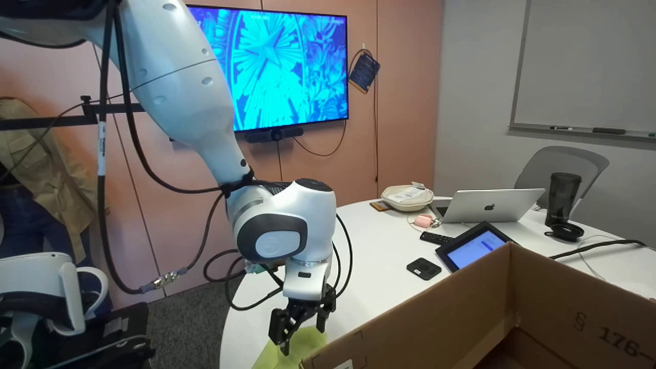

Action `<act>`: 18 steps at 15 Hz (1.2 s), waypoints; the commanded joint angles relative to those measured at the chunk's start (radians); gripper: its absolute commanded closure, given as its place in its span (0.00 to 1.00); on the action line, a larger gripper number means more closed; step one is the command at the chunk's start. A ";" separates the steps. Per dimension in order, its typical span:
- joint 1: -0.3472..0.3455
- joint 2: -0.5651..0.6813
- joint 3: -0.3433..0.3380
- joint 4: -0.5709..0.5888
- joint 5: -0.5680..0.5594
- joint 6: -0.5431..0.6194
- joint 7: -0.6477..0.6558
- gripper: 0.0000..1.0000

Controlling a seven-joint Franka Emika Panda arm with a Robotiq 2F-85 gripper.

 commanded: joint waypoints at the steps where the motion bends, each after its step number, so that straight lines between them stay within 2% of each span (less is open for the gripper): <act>1: -0.015 0.046 0.039 0.070 -0.033 0.056 -0.130 0.00; 7: -0.058 0.151 0.111 0.168 0.012 0.055 -0.354 0.00; 17: -0.071 0.245 0.112 0.202 0.066 0.029 -0.515 0.00; 18: -0.069 0.254 0.112 0.210 0.067 0.023 -0.525 0.23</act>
